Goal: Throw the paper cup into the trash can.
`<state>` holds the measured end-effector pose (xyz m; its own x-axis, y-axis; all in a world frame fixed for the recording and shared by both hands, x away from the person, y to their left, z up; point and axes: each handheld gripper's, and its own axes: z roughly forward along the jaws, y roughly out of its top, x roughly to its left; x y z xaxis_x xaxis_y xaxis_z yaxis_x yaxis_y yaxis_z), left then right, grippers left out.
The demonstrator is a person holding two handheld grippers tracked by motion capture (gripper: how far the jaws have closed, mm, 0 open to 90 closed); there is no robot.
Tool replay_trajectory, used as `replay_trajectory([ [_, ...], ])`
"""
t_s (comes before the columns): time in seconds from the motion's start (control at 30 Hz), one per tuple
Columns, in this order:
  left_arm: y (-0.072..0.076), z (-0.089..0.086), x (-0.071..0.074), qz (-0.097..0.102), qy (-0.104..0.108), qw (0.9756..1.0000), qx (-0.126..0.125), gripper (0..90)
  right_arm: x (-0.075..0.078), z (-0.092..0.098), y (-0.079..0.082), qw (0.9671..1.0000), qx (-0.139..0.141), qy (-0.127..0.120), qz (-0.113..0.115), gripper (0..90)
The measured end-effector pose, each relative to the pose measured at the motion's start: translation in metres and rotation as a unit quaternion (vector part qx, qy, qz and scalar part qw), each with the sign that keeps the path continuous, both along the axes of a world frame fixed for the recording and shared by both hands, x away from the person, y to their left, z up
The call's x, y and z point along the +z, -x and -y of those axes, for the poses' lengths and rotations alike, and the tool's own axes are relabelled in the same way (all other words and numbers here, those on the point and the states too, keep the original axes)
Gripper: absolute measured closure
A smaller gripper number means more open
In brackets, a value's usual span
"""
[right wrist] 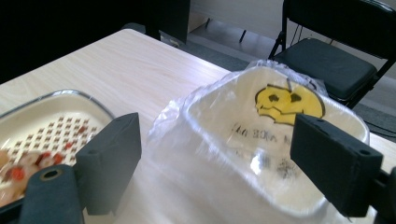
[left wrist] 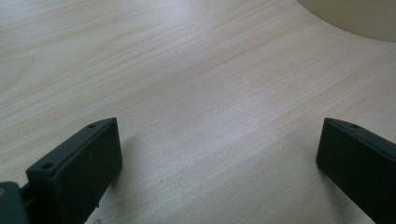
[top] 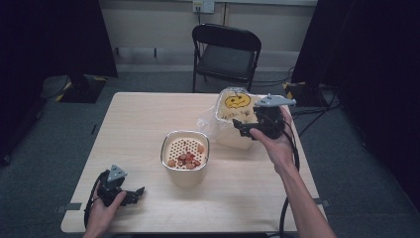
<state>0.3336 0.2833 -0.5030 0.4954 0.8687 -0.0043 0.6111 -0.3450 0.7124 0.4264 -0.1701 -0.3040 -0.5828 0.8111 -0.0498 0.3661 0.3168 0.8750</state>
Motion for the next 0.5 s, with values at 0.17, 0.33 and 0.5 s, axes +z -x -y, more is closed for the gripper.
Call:
replay_trajectory([
  [0.17, 0.0, 0.0, 0.0, 0.0, 0.0, 1.0, 0.0, 0.0, -0.013, 0.009, 0.023, 0.9999, 0.005, 0.007, 0.008, 15.4],
  [0.33, 0.0, 0.0, 0.0, 0.0, 0.0, 1.0, 0.0, 0.0, -0.04, 0.022, 0.042, 1.0, -0.001, 0.004, -0.009, 15.7],
  [0.5, 0.0, 0.0, 0.0, 0.0, 0.0, 1.0, 0.0, 0.0, -0.074, 0.032, 0.053, 0.9994, -0.013, 0.006, -0.032, 14.6],
])
